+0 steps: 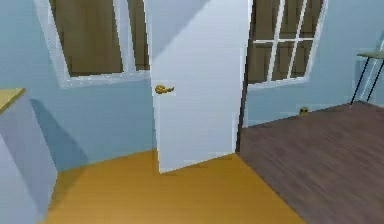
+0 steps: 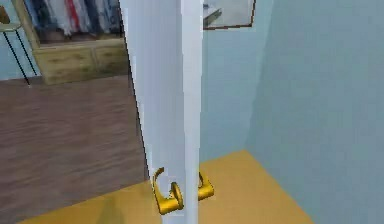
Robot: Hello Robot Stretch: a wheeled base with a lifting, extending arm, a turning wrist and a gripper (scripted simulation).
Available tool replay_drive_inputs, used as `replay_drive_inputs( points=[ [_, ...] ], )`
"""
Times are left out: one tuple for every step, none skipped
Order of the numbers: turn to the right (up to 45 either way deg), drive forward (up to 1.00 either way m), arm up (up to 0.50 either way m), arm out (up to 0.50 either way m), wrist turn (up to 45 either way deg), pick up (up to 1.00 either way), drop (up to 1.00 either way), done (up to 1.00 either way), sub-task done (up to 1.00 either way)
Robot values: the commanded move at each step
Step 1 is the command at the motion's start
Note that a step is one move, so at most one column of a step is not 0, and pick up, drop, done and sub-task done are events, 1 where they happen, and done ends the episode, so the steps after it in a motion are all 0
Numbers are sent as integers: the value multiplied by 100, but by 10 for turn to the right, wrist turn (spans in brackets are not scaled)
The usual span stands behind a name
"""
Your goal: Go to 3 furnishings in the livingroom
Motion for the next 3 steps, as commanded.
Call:
replay_drive_inputs(
  points=[
    [270,0,0,0,0,0,0,0,0],
    [0,95,0,0,0,0,0,0,0],
    [450,0,0,0,0,0,0,0,0]
  ],
)
